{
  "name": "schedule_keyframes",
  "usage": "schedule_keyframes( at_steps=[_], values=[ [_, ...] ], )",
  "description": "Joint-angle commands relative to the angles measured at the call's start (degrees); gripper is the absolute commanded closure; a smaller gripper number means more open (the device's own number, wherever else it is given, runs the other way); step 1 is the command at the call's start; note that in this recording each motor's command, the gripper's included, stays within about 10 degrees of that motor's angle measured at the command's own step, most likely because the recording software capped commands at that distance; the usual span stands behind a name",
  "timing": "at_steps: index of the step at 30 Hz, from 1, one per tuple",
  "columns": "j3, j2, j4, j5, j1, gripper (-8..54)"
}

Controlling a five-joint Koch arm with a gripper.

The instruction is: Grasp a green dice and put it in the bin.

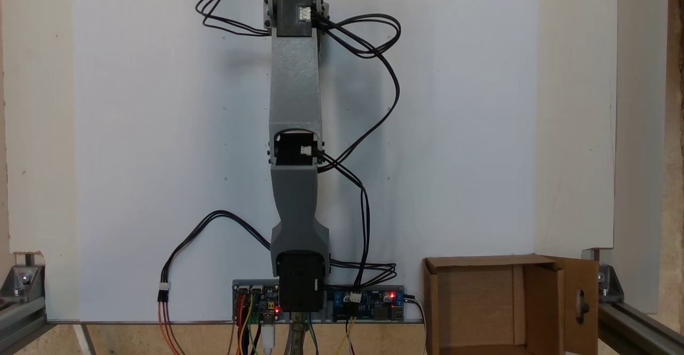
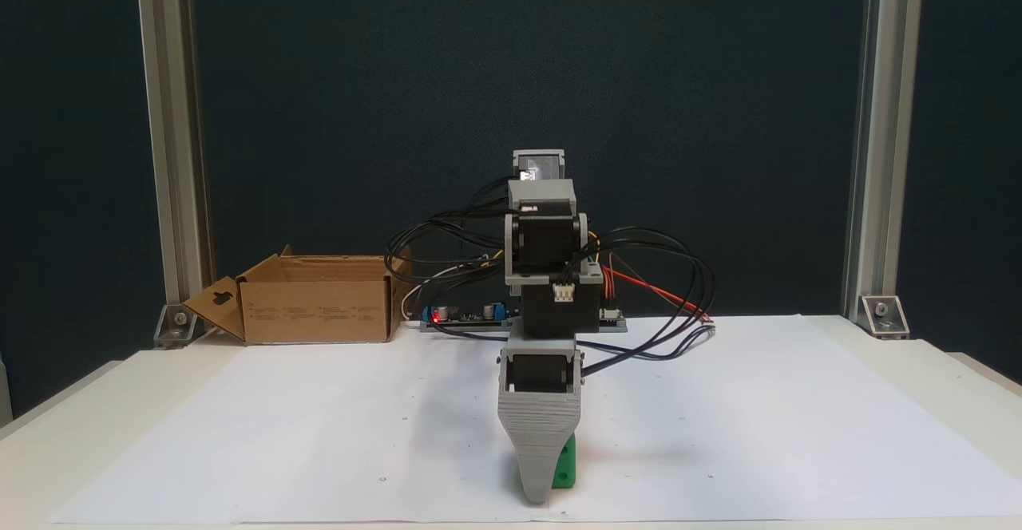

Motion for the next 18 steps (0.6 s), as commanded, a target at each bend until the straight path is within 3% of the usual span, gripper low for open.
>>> schedule_keyframes(
  at_steps=[1, 5, 8, 18],
  values=[
    [-3.5, 1.0, 0.0, -1.1, 0.6, 8.2],
    [-3.5, 0.7, 0.0, -1.1, 0.6, 9.3],
    [-3.5, 0.6, -0.2, -1.1, 0.6, 17.0],
    [-3.5, 0.5, -1.9, -1.1, 1.0, 17.0]
  ],
)
